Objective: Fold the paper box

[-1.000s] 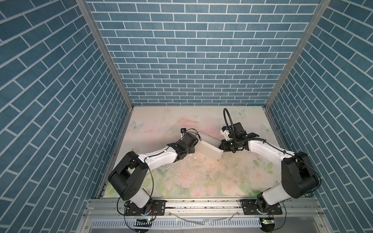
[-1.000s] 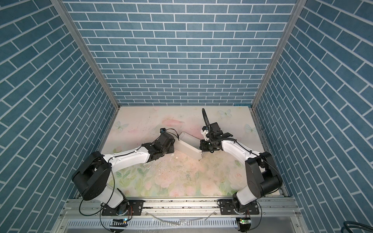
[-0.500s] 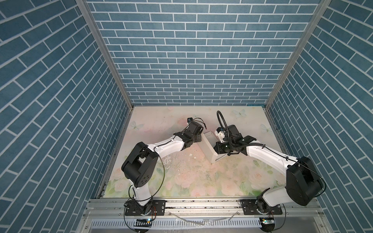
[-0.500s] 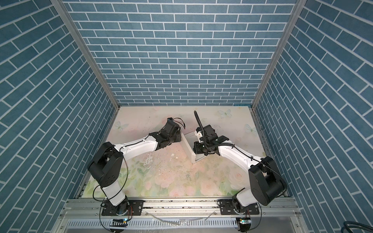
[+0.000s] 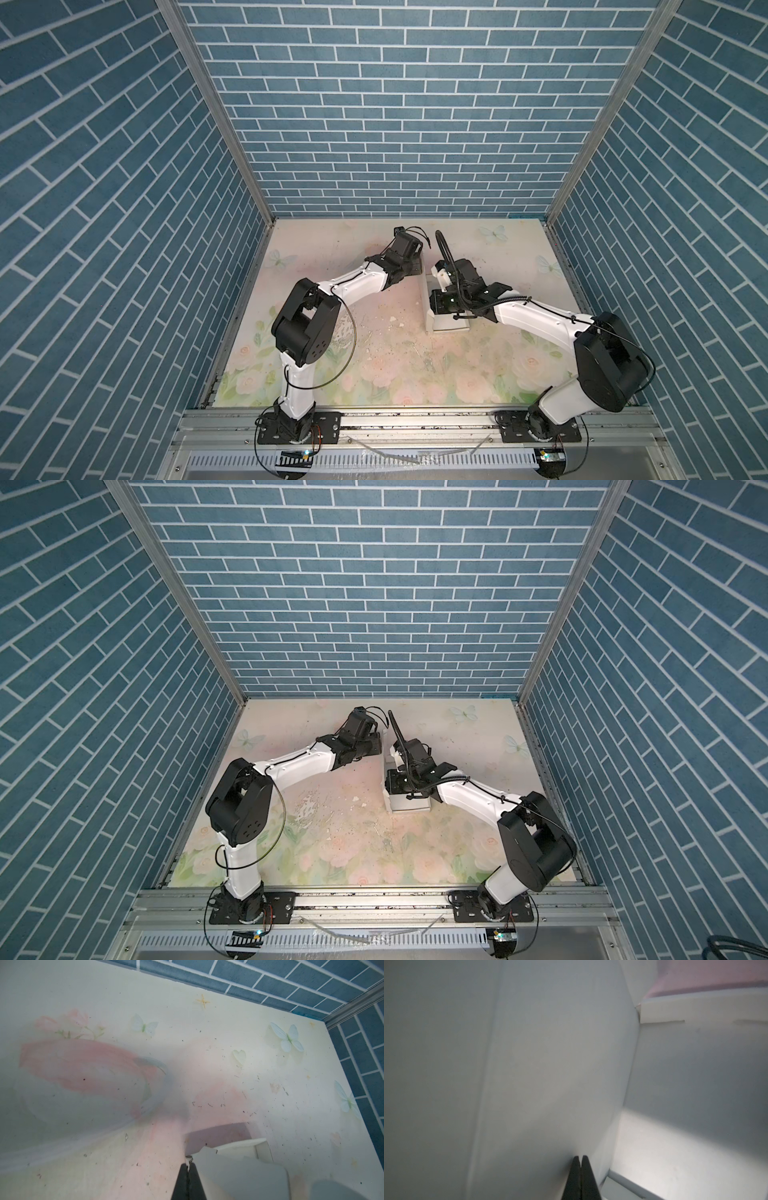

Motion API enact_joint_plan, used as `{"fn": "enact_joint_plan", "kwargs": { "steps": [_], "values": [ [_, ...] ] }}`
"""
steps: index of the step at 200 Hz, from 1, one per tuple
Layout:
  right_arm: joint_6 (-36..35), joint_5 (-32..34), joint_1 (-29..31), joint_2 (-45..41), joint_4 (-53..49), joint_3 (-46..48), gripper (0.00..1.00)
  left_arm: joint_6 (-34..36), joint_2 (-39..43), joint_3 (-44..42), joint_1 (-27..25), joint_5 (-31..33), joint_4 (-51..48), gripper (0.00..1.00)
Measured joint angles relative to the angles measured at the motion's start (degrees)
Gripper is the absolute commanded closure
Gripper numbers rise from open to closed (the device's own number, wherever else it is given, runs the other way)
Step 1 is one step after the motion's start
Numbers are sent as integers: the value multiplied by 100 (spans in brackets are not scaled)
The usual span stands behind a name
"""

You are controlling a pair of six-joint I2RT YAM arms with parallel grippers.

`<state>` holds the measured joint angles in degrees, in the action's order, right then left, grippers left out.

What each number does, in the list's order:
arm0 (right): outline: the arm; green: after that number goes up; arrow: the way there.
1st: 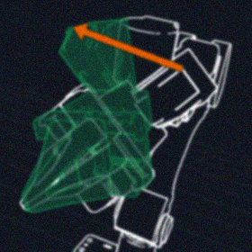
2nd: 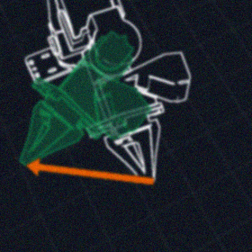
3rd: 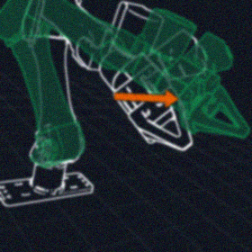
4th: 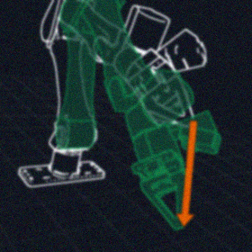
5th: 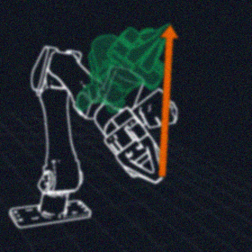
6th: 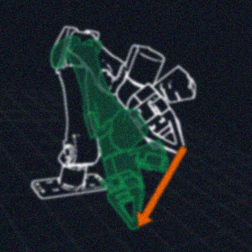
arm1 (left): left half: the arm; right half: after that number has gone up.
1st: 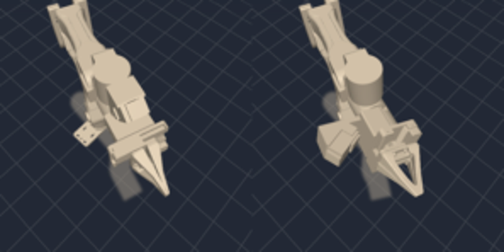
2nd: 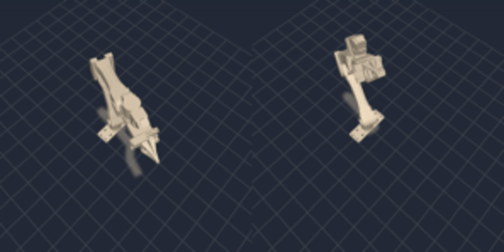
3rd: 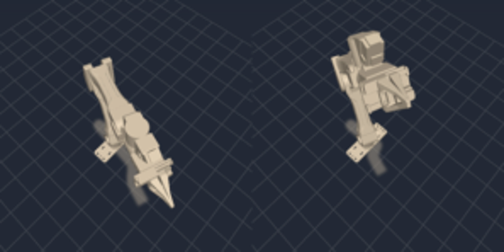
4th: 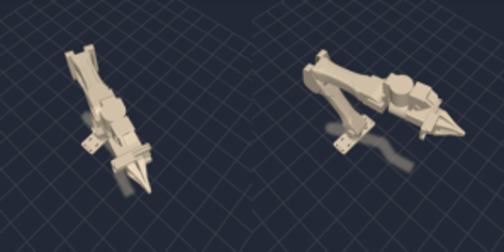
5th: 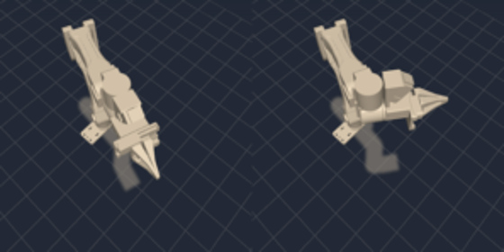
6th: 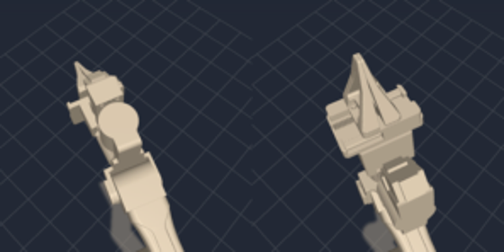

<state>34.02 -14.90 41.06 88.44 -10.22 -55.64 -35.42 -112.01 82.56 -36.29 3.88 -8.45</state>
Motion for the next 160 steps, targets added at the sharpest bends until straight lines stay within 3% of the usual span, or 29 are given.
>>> {"fn": "enact_joint_plan", "kwargs": {
  "steps": [108, 160],
  "values": [
    [922, 654, 254, 330, 1502, -4, 98, 326, -608, 1191, 120, -590, -461, 93],
    [957, 1150, 240, 201, 1362, 7, 95, 544, -542, 1248, 363, -1003, -769, 70]
  ]
}}
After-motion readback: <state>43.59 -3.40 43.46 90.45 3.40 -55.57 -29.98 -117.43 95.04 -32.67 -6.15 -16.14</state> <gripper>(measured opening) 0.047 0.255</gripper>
